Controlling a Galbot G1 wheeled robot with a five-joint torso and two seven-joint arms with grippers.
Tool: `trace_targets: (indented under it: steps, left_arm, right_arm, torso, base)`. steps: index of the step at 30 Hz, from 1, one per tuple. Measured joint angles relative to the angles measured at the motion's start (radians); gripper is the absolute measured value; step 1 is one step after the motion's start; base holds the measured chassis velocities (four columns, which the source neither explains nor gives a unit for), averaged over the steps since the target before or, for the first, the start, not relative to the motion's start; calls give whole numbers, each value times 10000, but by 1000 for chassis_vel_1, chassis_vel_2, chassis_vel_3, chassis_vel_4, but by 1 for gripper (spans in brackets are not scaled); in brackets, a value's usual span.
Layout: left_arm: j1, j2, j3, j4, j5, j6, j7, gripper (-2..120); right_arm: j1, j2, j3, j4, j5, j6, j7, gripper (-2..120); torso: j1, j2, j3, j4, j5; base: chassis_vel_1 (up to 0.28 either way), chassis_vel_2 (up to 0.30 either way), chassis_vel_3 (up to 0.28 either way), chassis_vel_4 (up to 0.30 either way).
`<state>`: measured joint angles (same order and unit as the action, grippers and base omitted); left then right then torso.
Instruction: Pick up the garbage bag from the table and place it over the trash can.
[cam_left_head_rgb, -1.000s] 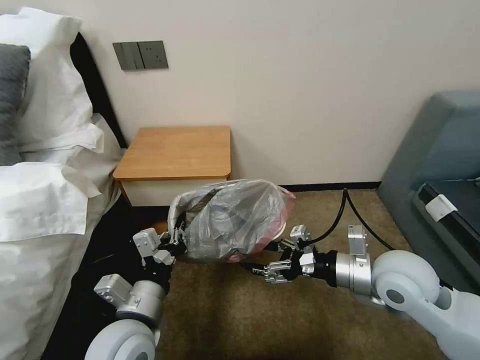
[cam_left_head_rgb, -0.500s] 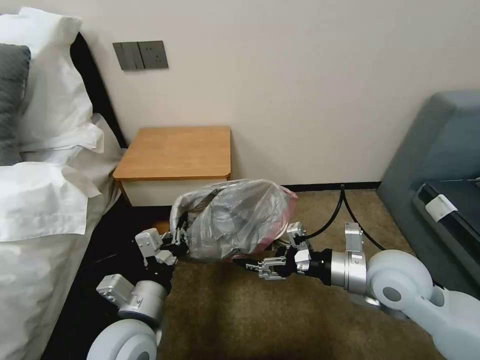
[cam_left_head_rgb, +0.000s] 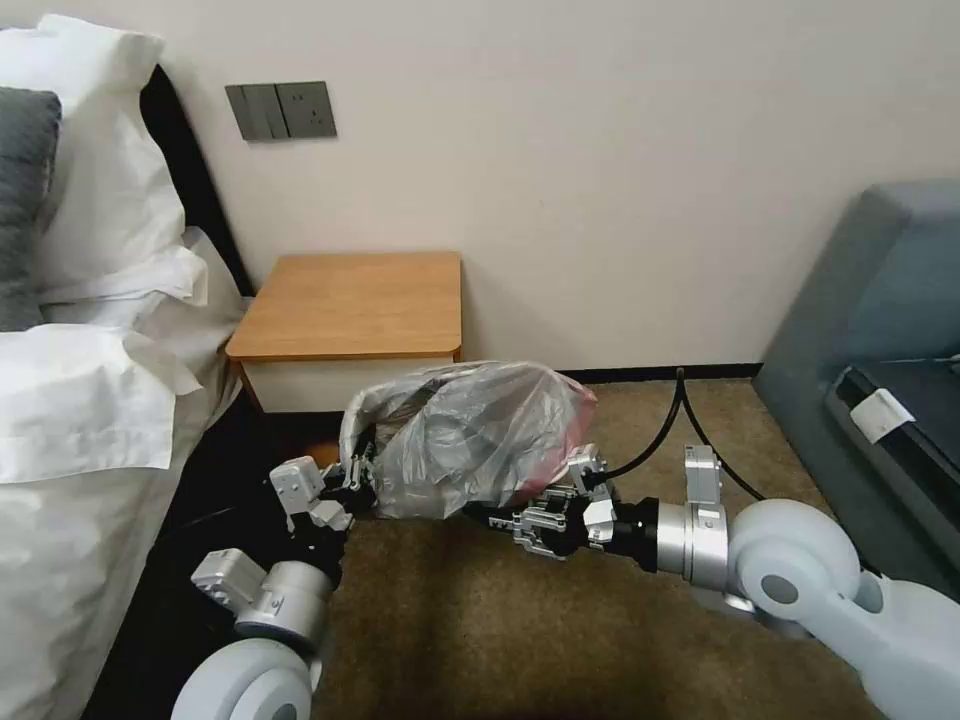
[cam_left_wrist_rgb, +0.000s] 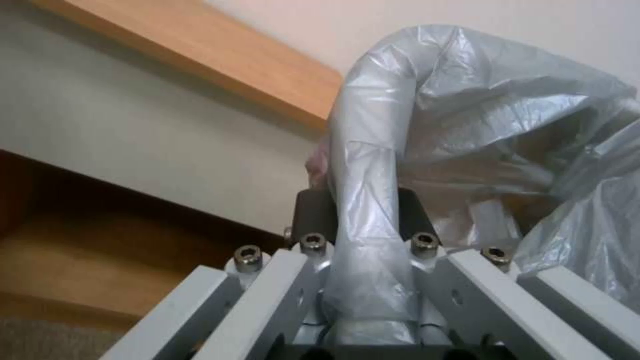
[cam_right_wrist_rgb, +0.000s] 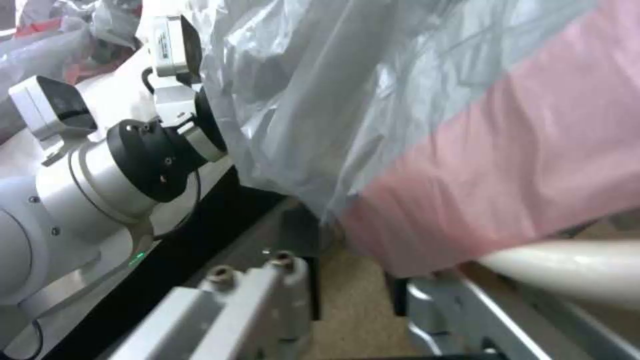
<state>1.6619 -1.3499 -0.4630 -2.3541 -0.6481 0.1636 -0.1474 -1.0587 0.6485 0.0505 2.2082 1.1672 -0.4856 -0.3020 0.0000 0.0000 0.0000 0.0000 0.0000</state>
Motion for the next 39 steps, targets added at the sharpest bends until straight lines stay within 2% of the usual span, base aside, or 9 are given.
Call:
trace_targets:
  steps: [1, 4, 6, 14, 22, 26, 39]
  left_arm:
    - [0, 0, 0, 0, 0, 0, 0, 7]
    - [63, 11, -29, -47, -3, -27, 31, 7]
    - [77, 12, -39, -55, -7, -30, 34, 7]
    - [114, 0, -64, -100, -150, -45, 32, 7]
    - [111, 1, -180, -313, -882, 53, -360, 7]
    - [132, -1, -232, -551, -1638, 322, -585, 7]
    - [163, 0, -305, -641, -2100, 492, -522, 7]
  right_arm:
    - [0, 0, 0, 0, 0, 0, 0, 16]
    - [-49, 6, -21, 30, -116, 10, 20, 1]
    - [-85, 1, -20, 43, -159, 22, 20, 0]
    - [-250, 39, 3, 103, -345, 62, 28, 0]
    - [-647, 153, 102, 13, -723, 184, -53, 0]
    - [-792, 229, 154, -52, -909, 252, -144, 0]
    - [-1134, 252, 945, -50, -851, 319, -295, 0]
  torso:
    - [0, 0, 0, 0, 0]
    - [1, 0, 0, 0, 0]
    - [0, 0, 0, 0, 0]
    - [0, 0, 0, 0, 0]
    - [0, 0, 0, 0, 0]
    - [0, 0, 0, 0, 0]
    - [1, 0, 0, 0, 0]
  base:
    - [0, 0, 0, 0]
    - [0, 0, 0, 0]
    - [0, 0, 0, 0]
    - [0, 0, 0, 0]
    - [0, 0, 0, 0]
    - [0, 0, 0, 0]
    - [0, 0, 0, 0]
